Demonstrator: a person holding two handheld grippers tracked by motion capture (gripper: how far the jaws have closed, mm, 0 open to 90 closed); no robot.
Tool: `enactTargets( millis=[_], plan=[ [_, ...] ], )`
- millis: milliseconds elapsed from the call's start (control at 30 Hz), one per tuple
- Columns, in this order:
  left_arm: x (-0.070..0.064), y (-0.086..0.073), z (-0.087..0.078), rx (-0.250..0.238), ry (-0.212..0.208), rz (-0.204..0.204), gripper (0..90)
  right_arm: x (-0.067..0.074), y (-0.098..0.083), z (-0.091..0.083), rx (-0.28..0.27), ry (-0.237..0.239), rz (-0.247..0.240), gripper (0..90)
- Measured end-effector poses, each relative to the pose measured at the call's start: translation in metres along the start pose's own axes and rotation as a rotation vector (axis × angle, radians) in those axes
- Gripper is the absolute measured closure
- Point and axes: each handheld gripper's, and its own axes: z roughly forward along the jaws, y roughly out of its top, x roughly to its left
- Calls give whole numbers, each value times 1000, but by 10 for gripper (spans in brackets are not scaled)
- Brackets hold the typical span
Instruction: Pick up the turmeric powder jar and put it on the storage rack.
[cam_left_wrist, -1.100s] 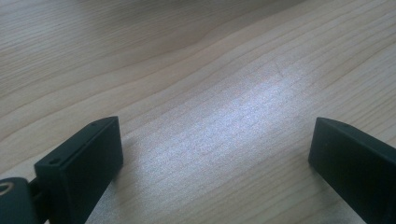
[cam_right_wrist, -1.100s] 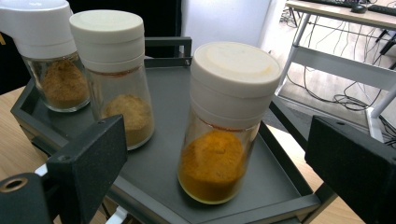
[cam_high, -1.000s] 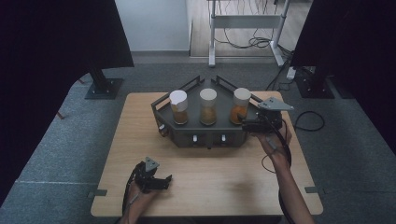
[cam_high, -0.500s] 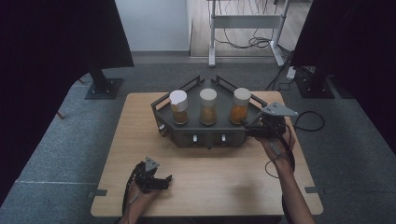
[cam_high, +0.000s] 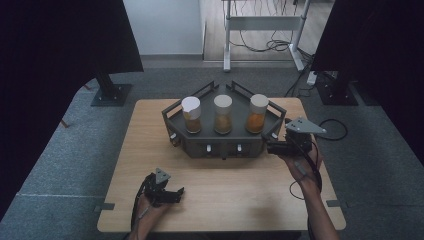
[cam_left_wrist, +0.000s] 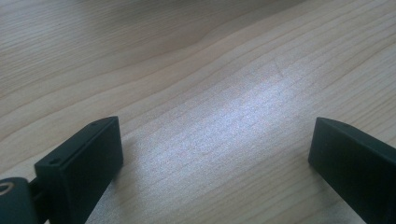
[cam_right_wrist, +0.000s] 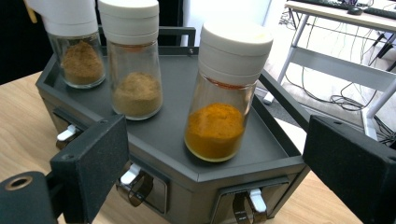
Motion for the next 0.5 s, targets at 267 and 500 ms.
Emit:
enactTargets(
  millis=[267,500],
  plan=[
    [0,0,0,0,0,0,25,3,-8,-13,-14,2,-3,69],
    [0,0,0,0,0,-2,25,5,-16,-23,-18,0,-8,70]
  ],
)
